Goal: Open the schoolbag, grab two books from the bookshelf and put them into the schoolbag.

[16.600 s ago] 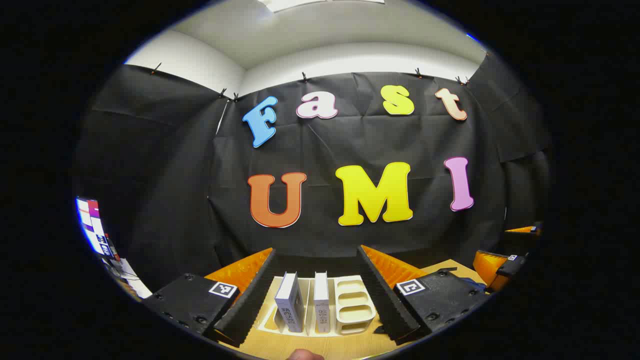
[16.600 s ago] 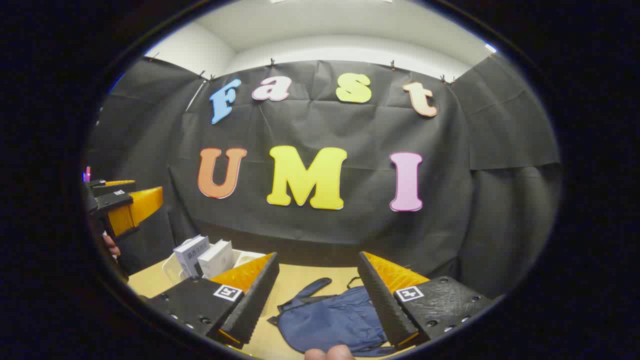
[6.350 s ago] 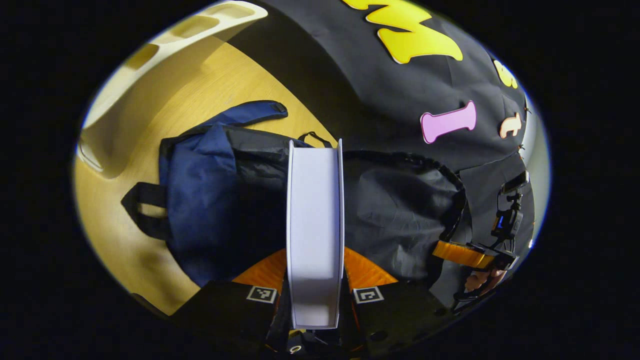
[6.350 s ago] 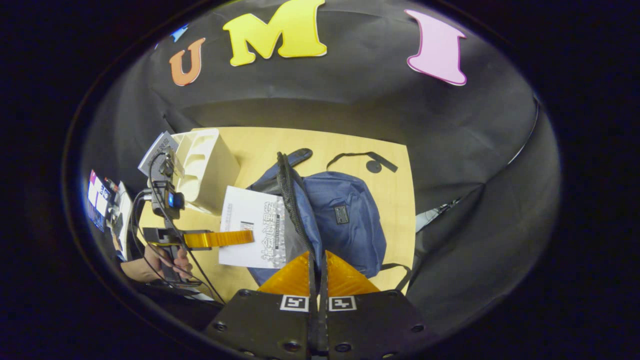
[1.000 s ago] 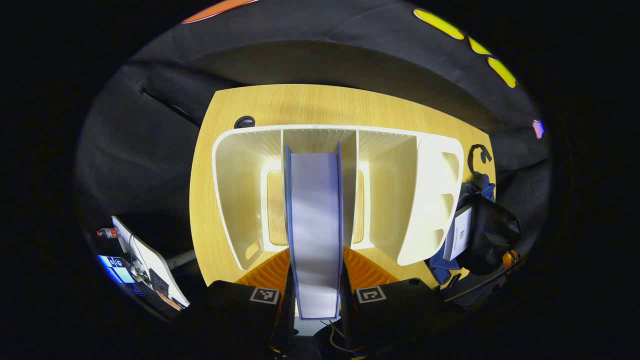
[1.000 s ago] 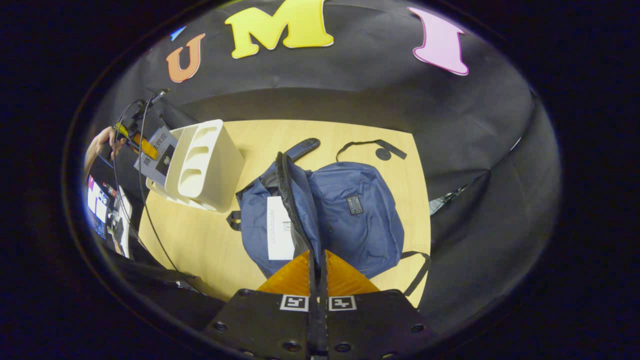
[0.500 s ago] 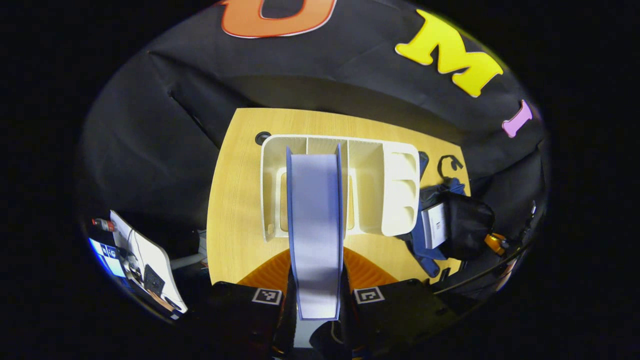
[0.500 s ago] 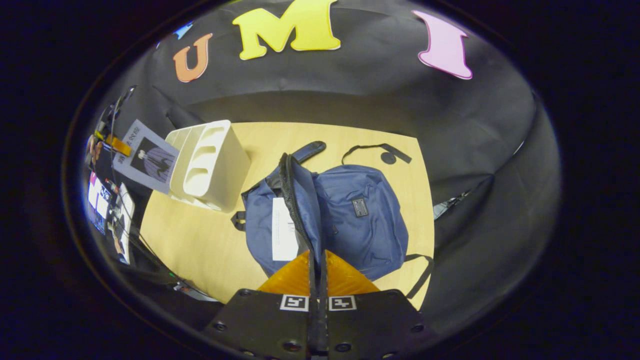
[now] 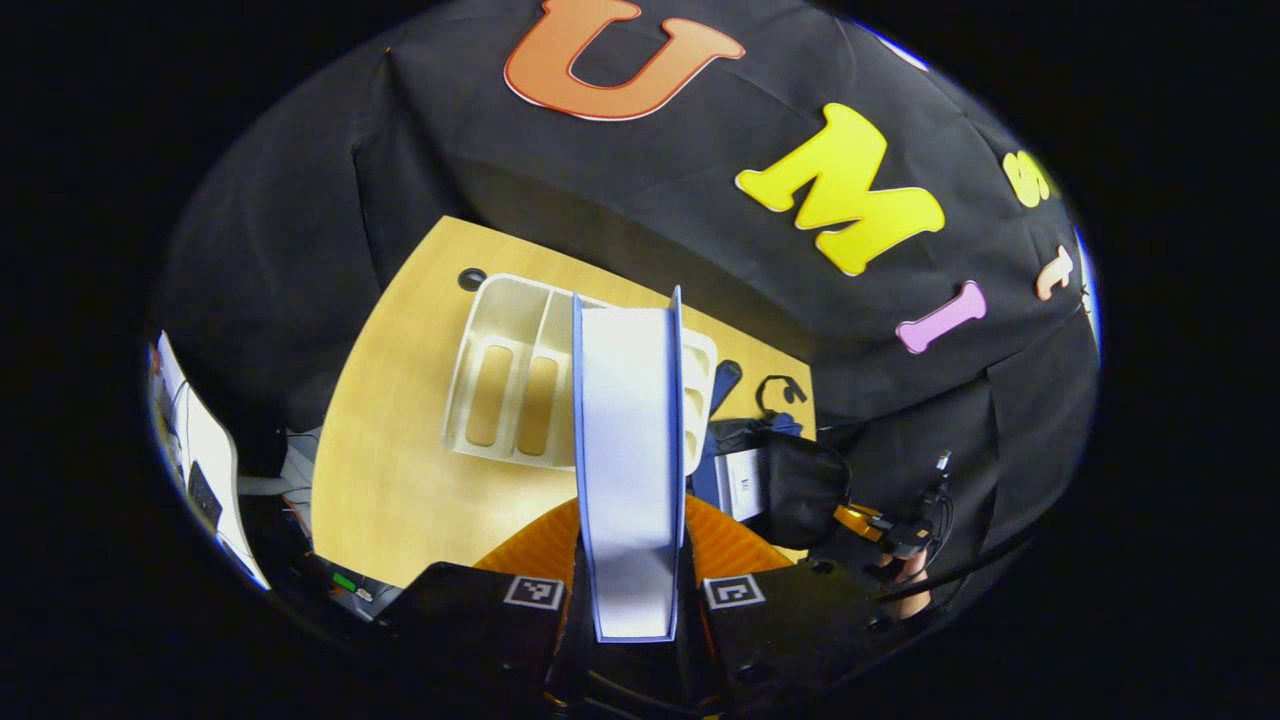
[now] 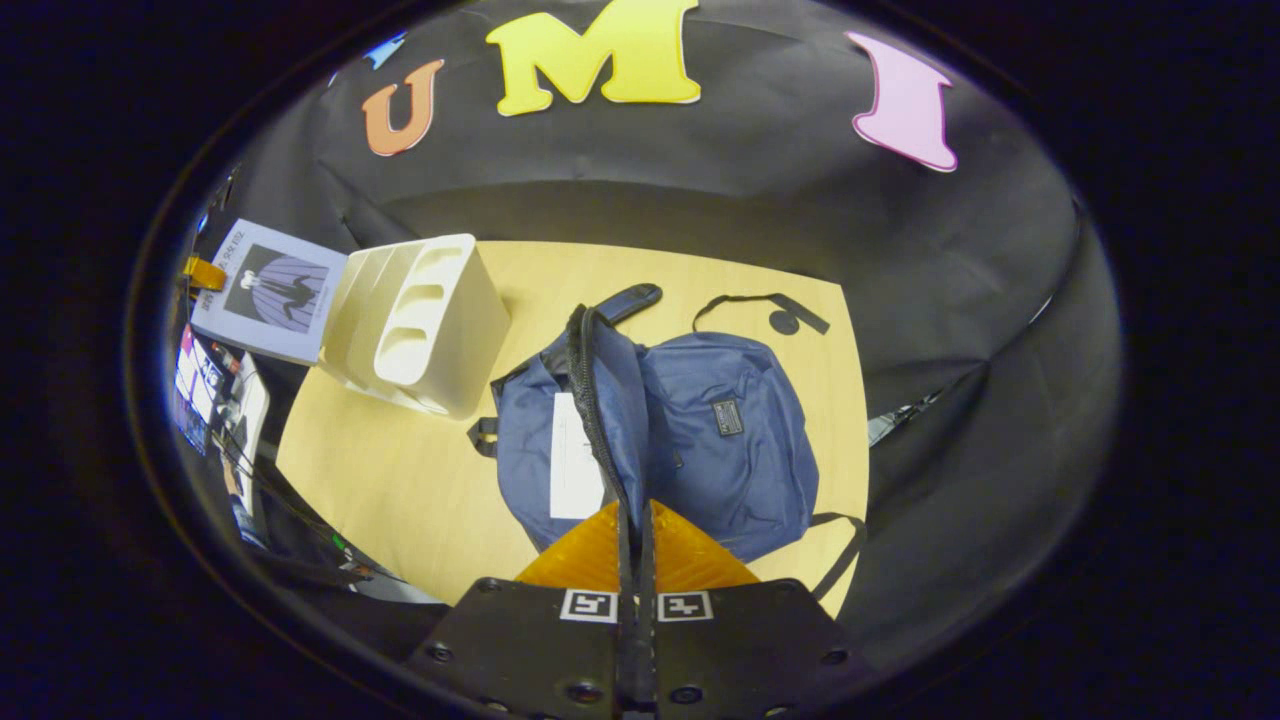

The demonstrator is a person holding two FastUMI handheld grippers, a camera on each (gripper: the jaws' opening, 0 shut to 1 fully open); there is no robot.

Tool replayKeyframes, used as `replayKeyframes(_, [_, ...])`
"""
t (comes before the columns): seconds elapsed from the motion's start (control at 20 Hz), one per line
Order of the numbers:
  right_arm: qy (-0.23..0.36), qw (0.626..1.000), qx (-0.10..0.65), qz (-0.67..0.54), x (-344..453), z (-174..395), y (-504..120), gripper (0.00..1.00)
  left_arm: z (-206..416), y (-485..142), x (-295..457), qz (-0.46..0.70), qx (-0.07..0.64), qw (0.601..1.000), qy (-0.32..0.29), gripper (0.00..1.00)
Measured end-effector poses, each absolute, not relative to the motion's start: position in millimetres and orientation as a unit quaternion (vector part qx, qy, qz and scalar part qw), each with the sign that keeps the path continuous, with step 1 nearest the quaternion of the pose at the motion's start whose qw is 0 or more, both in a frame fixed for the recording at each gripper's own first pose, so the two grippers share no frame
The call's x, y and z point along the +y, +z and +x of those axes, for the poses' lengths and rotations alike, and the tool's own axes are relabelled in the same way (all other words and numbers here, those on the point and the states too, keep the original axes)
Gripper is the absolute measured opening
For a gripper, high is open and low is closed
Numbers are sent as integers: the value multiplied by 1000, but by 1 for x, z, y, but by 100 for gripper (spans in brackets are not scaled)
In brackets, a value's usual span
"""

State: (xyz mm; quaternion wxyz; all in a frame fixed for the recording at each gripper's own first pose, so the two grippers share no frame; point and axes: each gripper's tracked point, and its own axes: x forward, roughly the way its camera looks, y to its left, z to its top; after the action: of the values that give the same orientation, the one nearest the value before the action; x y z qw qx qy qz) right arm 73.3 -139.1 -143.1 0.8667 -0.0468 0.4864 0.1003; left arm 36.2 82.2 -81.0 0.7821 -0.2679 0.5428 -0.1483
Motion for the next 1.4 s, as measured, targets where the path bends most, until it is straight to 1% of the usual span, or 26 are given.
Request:
replayKeyframes(0.2, [95, 869, 484, -38, -140, 72, -141, 0, 25, -80, 35, -293, 517, 780, -198, 37])
replayKeyframes(0.4, [88, 871, 481, -38, -143, 73, -139, 0, 5, -90, -37, -316, 514, 755, -256, 37])
replayKeyframes(0.6, [83, 871, 482, -46, -144, 75, -142, 0, -12, -117, -99, -319, 526, 735, -285, 36])
replayKeyframes(0.7, [86, 871, 481, -56, -142, 74, -141, 0, -19, -139, -127, -321, 534, 727, -288, 37])
replayKeyframes(0.8, [85, 872, 476, -72, -143, 75, -139, 0, -22, -166, -152, -320, 541, 725, -282, 37])
replayKeyframes(1.0, [78, 878, 461, -102, -146, 80, -131, 0, -23, -213, -196, -341, 557, 708, -267, 37])
replayKeyframes(1.15, [73, 879, 457, -113, -148, 79, -125, 0, -18, -227, -225, -368, 556, 695, -269, 37])
replayKeyframes(1.3, [74, 876, 466, -96, -147, 78, -123, 0, -12, -244, -248, -388, 552, 684, -277, 37])
replayKeyframes(1.35, [71, 877, 467, -95, -148, 79, -123, 3, -8, -249, -253, -397, 551, 679, -277, 37])
replayKeyframes(1.4, [70, 877, 466, -96, -150, 79, -121, 0, -4, -253, -257, -407, 547, 677, -278, 37])
